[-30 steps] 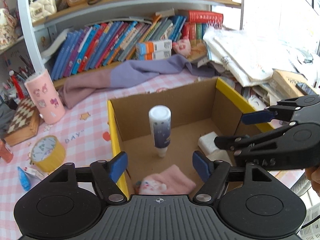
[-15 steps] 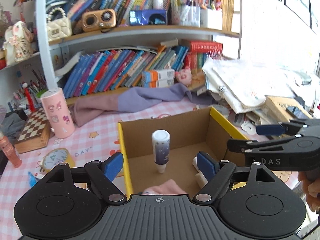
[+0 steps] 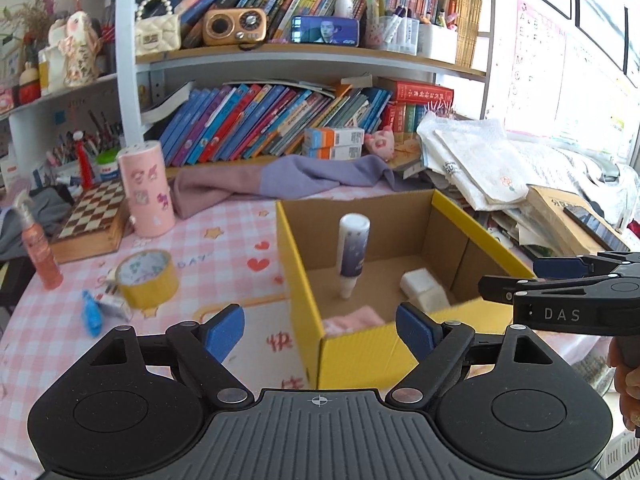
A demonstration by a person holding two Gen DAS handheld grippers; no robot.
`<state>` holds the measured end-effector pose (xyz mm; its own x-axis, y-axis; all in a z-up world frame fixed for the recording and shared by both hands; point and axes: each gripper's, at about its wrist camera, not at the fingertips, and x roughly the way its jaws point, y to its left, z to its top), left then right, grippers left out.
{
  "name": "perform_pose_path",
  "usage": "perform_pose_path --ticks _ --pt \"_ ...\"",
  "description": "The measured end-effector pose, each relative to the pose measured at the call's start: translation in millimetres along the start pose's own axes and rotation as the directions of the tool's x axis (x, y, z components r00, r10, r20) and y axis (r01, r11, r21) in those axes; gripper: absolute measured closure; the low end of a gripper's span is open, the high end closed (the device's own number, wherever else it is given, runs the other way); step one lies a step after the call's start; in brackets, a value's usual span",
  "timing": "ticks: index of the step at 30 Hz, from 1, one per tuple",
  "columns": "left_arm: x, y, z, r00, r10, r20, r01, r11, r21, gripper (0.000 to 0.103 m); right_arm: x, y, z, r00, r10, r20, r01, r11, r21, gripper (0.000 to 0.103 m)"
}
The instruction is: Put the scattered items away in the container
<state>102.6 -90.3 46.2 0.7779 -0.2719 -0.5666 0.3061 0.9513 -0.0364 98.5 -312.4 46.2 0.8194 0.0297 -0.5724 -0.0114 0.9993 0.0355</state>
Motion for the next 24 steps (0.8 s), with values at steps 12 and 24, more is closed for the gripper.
perform_pose_path --ticks 12,24 --pt "-32 38 -38 0.997 0.055 -0.047 -0.057 0.997 -0.042 0.013 -28 58 -35 0.999 -0.016 -0.036 0.017 1.0 0.018 0.032" --pt "-67 73 -73 0.985 0.131 -0.115 -0.136 0.99 -0.04 0.006 -53 117 -62 0.999 -0.023 -0.05 0.024 0.999 0.027 0.025"
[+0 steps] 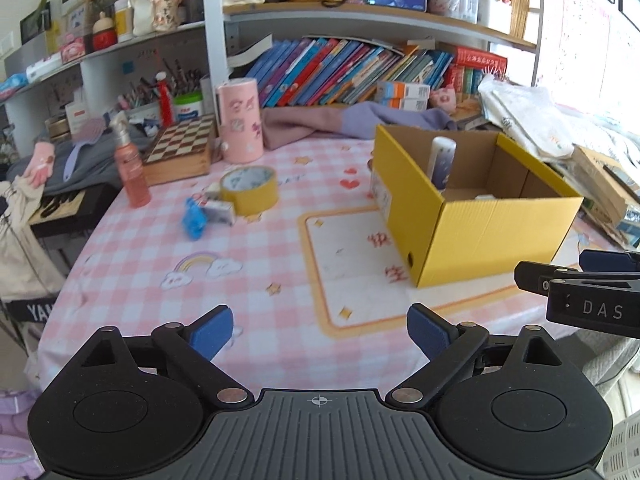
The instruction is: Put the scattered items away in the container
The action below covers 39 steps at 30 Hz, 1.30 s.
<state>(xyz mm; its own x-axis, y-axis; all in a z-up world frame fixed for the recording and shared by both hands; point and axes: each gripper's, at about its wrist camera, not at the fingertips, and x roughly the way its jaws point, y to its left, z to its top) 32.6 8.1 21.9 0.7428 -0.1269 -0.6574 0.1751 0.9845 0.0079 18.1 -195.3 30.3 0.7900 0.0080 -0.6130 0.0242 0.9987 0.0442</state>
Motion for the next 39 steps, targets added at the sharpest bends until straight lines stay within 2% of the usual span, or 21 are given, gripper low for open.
perform_pose_path --ticks 16,27,39 --pt "-15 31 -29 0.998 -0.035 -0.056 0.034 0.999 -0.015 0.003 -16 40 -34 0.998 -0.005 -0.061 0.005 1.0 0.011 0.019" --pt "-11 38 -32 0.996 -0.051 -0.078 0.049 0.999 -0.017 0.003 -15 49 -38 0.997 -0.01 -0.079 0.012 1.0 0.017 0.018" --pt "-8 44 -31 0.994 -0.086 -0.061 0.084 0.996 -0.041 0.003 -8 51 -35 0.995 -0.015 -0.095 0.016 1.0 0.018 0.018"
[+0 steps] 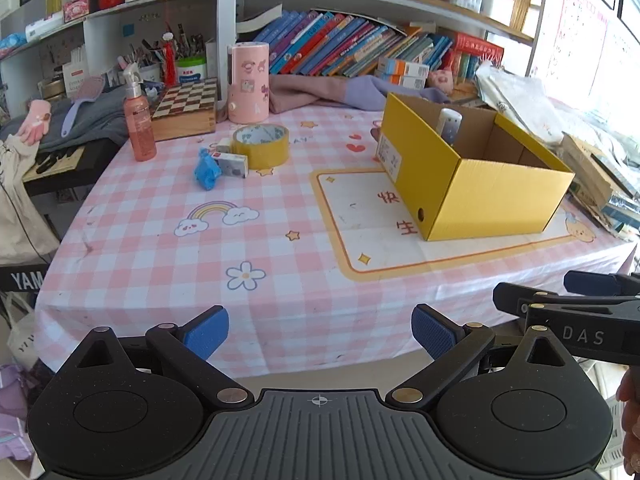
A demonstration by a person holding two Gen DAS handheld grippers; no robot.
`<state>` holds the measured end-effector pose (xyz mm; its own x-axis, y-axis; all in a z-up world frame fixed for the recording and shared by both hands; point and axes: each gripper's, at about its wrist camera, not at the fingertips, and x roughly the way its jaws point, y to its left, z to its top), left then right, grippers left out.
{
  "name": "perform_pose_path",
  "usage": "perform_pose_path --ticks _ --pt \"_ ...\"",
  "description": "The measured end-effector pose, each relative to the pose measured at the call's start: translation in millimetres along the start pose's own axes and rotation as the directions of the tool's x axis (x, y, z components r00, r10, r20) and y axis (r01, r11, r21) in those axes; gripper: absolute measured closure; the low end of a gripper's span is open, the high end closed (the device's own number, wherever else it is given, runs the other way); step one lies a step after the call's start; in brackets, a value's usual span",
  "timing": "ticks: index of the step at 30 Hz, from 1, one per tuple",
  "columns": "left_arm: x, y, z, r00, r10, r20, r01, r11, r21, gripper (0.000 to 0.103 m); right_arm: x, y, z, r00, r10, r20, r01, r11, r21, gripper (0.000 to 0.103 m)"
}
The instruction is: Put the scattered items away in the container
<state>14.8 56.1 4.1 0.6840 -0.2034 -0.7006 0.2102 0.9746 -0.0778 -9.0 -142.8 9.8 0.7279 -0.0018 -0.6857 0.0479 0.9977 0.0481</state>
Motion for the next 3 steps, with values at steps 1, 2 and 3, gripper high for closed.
perform_pose_path --ticks 1,2,3 --pt "0.9 0.3 0.6 1.0 -0.002 0.0 0.002 1.0 -0.002 0.003 1.2 -0.2 0.3 1.0 -0.001 -0.003 0.001 1.0 0.001 0.018" --pt "2.0 0.7 1.4 1.0 -0.003 -0.002 0.003 1.0 -0.005 0.003 2.4 -0.7 0.6 1.0 -0.003 -0.007 0.003 1.0 0.002 0.018" --pt "3.3 0.8 2.3 1.0 -0.006 -0.003 0.006 1.0 -0.008 0.003 3.3 -1.7 0.9 1.0 -0.005 -0.011 0.005 1.0 0.004 0.018"
